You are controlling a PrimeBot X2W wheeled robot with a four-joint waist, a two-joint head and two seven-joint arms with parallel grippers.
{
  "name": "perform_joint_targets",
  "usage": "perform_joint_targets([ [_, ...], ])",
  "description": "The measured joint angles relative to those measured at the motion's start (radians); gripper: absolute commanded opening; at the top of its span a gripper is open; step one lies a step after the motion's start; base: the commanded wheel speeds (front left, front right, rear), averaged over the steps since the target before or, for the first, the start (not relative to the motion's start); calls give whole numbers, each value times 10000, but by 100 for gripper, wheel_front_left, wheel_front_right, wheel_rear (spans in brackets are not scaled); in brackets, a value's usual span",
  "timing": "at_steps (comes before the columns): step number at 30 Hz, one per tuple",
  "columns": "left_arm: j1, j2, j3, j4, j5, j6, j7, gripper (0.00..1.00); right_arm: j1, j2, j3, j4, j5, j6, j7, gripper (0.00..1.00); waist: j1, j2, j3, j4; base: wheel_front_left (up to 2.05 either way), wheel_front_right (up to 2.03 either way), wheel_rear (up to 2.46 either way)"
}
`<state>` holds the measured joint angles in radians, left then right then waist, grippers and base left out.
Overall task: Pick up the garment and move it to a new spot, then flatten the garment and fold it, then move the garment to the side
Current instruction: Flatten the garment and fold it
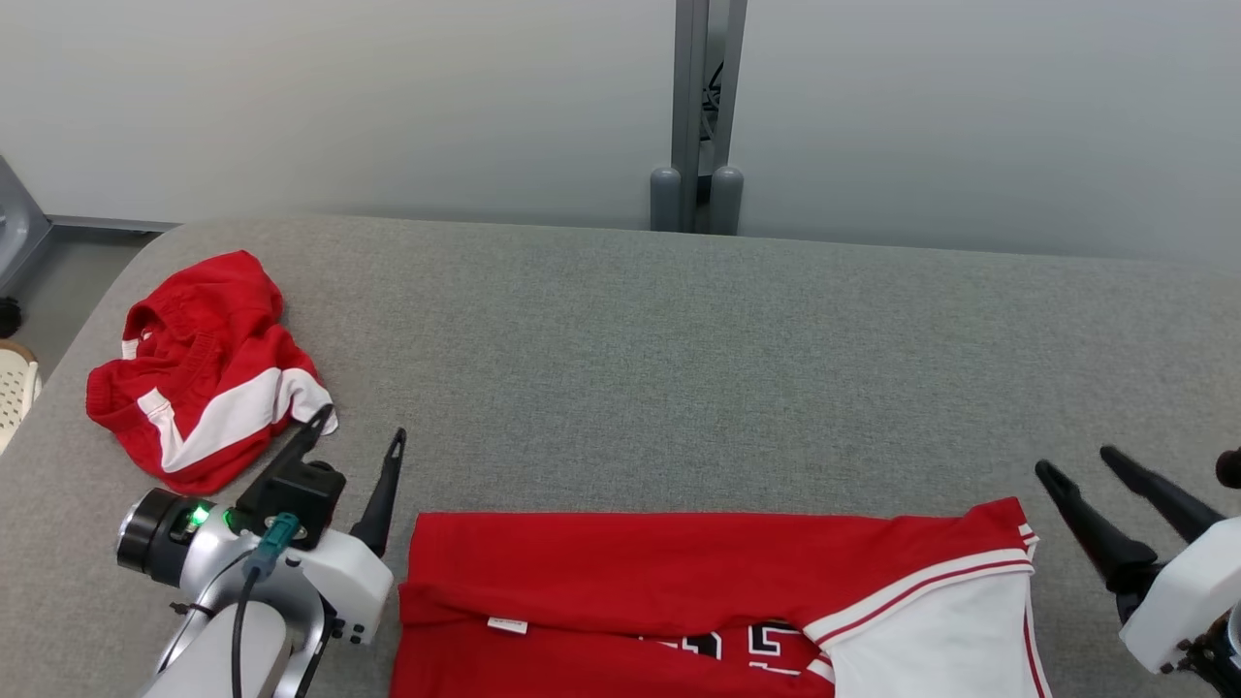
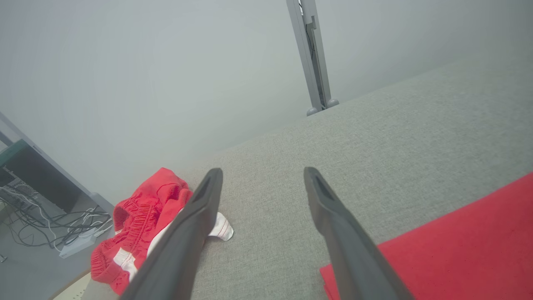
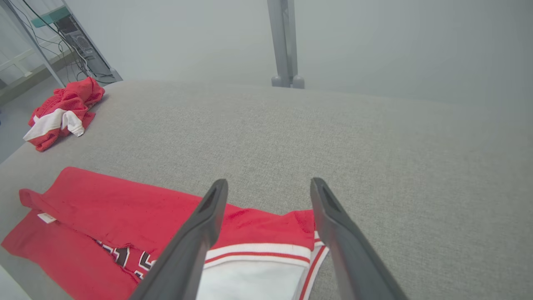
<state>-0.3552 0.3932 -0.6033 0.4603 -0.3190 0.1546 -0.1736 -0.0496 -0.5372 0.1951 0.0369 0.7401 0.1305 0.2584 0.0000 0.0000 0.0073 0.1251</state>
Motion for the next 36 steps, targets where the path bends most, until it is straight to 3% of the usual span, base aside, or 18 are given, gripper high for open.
perform_joint_targets([
  [9,350,-767,1206,-441,-631,965,-836,100,-469,1020,-234,1388,-1837,2,-4288,100,0,0,-73,-300,0,0,0],
  [12,629,-1087,1768,-989,-535,1145,-869,100,-471,1453,-280,1829,-2399,0,-4930,100,0,0,-64,-381,0,0,0],
  [17,1561,-1820,2566,-1678,81,1147,-878,100,-379,2171,-571,2337,-3572,2,-5175,100,0,0,-41,-491,0,0,0],
  [23,2490,-2500,3463,-2146,848,825,-880,100,10,3104,-1143,2186,-3893,2,-5200,100,0,0,-24,-629,0,0,0],
  [29,2815,-2834,4086,-2025,1668,157,-880,100,185,3099,-1135,2284,-3898,2,-5202,100,0,0,-5,-631,0,0,0],
  [36,2819,-3126,4341,-1781,1910,-309,-880,100,466,2815,-418,3166,-2458,2,-4911,100,0,0,121,-573,0,0,0],
])
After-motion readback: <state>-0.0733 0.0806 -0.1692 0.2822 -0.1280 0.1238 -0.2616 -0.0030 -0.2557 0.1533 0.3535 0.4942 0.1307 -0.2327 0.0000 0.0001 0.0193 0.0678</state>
